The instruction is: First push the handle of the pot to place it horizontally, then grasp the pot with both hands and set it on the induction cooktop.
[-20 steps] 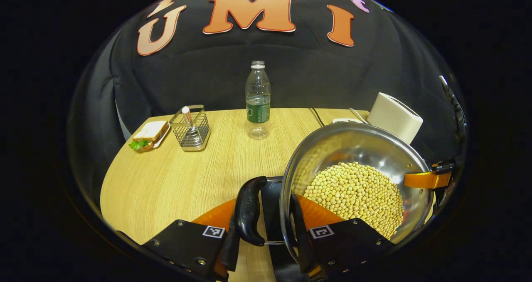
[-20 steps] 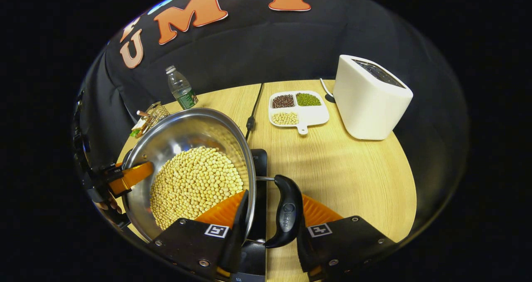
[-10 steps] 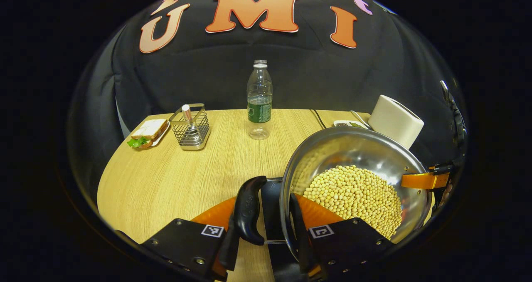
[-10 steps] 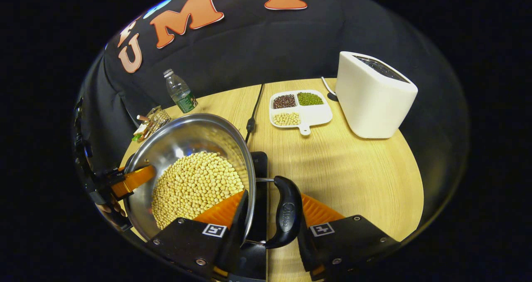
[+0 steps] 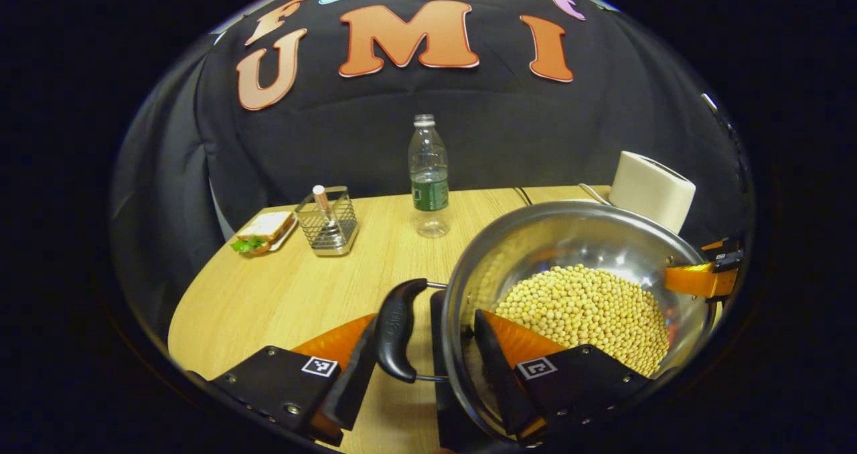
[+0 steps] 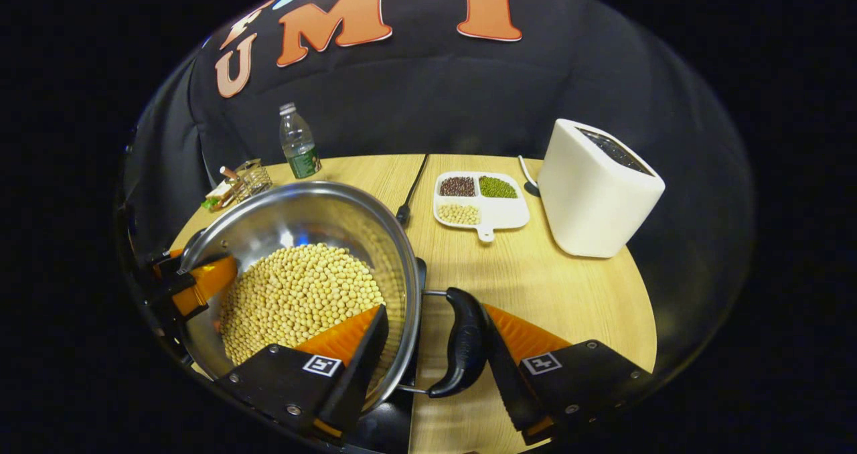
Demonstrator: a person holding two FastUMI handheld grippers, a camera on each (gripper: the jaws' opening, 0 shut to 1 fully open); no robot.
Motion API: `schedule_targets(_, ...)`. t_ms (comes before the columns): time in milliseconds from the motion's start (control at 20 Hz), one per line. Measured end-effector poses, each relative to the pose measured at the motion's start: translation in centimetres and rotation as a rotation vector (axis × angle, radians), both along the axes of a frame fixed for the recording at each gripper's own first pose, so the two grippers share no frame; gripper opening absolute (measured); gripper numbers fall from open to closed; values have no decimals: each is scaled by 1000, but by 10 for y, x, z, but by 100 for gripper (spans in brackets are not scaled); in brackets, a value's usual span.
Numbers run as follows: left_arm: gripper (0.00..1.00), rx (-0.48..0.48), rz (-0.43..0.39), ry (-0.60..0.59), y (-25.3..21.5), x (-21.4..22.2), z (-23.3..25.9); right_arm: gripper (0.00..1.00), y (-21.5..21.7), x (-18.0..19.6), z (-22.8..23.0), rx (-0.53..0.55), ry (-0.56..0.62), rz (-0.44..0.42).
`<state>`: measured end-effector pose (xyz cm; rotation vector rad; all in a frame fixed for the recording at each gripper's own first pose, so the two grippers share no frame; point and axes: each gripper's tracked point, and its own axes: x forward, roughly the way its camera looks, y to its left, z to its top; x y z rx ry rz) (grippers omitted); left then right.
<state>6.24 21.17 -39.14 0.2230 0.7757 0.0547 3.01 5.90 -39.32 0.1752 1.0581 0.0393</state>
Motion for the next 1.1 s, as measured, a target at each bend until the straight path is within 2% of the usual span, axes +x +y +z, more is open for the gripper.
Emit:
schedule_targets(250, 82, -39, 23, -176, 5, 15, 69, 94, -31, 16, 71, 34, -197, -26)
schedule_targets(500, 81, -64, 40, -382, 8, 20, 173, 94, -43, 25, 170, 15, -432, 37)
schedule_targets(750, 81, -59, 42, -600, 16, 6, 280, 94, -45, 25, 253, 2, -614, 64)
schedule_targets(800, 79, -63, 44, -634, 19, 2, 300, 94, -47, 26, 266, -2, -650, 68)
schedule_targets(850, 79, -61, 45, -665, 21, -1, 318, 99, -50, 26, 278, -17, -683, 71)
schedule_targets(900, 78, -54, 47, -700, 27, -5, 340, 99, -52, 24, 287, -37, -714, 71)
schedule_targets(950, 78, -42, 45, -728, 30, -10, 359, 94, -54, 24, 295, -52, -739, 73)
schedule_targets(1100, 79, -23, 47, -806, 37, -26, 409, 94, -50, 20, 322, -37, -803, 80)
